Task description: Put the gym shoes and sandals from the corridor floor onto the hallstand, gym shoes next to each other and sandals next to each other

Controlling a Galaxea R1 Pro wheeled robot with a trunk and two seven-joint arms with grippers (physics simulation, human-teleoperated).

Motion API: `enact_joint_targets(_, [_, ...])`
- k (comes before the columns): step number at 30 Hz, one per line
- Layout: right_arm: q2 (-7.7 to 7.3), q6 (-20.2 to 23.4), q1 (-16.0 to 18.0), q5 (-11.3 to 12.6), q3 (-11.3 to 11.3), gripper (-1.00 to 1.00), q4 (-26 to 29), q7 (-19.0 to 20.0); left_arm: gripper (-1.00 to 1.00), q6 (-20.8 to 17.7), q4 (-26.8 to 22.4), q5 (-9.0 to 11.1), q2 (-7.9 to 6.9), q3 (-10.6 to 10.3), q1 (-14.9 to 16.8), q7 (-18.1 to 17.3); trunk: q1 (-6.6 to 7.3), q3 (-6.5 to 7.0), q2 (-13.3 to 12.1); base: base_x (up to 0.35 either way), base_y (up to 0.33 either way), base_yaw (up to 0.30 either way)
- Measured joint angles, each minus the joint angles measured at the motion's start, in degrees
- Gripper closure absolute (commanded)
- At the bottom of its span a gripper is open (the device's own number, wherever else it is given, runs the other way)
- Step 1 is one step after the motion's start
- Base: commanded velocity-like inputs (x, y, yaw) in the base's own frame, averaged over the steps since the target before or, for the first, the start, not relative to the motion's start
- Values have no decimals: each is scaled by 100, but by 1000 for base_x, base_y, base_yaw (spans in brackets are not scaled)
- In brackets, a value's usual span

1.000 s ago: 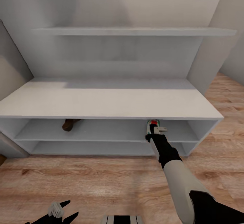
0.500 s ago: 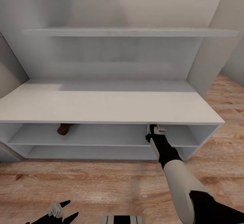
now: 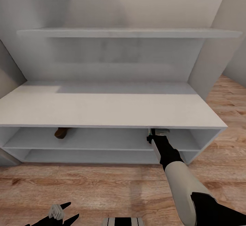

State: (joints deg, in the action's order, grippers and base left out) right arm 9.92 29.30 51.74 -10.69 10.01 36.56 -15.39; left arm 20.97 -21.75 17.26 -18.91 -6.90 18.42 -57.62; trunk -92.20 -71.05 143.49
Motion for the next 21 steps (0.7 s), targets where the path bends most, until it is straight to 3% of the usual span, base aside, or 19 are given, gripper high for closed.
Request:
enact_joint_targets(7, [0, 5, 0, 3, 0, 100, 0, 1, -100, -5, 0, 0, 0, 0, 0, 4, 0, -1, 0, 2, -1, 0])
enact_joint_targets(14, [0, -9, 4, 73, -5, 100, 166, 9, -100, -13, 2, 0, 0, -1, 1, 4, -17, -184, 10, 0, 0, 0])
enact_joint_targets(21, [0, -7, 3, 33, -3, 100, 230, 2, -100, -15, 2, 0, 0, -1, 1, 5, -17, -217, 10, 0, 0, 0])
